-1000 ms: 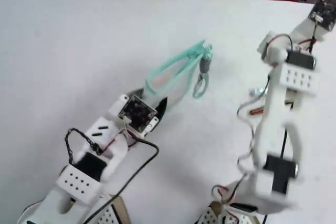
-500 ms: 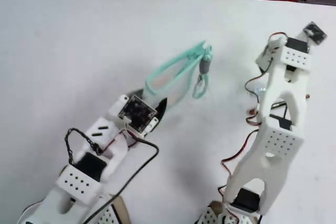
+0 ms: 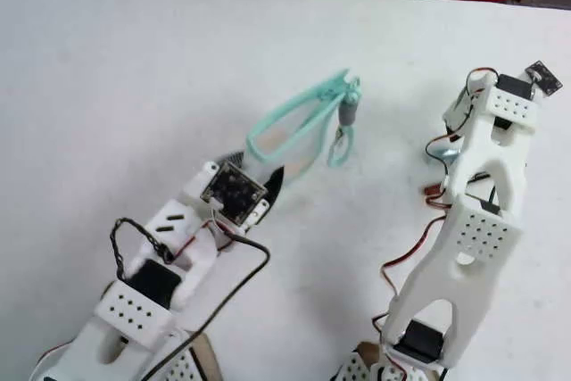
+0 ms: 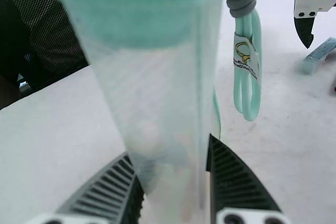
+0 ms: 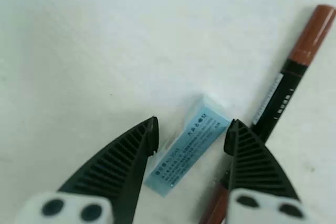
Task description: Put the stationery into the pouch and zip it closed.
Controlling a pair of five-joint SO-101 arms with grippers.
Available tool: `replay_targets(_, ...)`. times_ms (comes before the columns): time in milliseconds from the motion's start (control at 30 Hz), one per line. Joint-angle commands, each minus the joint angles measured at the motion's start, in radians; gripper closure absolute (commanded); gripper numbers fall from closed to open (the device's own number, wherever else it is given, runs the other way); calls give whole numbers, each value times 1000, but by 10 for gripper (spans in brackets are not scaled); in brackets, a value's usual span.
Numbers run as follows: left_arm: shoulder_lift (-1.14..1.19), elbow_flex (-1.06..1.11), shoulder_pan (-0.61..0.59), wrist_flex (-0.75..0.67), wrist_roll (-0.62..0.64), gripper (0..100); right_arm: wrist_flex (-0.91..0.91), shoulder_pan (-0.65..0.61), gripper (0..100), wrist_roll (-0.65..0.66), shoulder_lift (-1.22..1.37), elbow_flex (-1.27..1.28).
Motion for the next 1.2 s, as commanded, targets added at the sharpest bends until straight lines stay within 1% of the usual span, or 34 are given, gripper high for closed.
replay_targets(0, 4, -3, -1, 5, -14, 843, -12, 1, 794, -2, -16, -40)
replay_targets(100, 4, -3, -1, 5, -14, 843, -19, 1, 810, 2, -5, -46)
replay_targets(333, 4, -3, -1, 5, -14, 843, -93, 2, 920, 5, 45, -48)
replay_targets(533, 4, -3, -2, 5, -14, 843, -76, 1, 932, 5, 44, -48)
replay_targets(667, 4, -3, -2, 5, -14, 843, -74, 1, 981, 5, 27, -48)
replay_targets(1033, 4, -3, -2, 5, -14, 843, -73, 1, 979, 5, 19, -43)
replay_targets(1167, 4, -3, -2, 5, -14, 843, -28, -4, 979, 3, -10, -69)
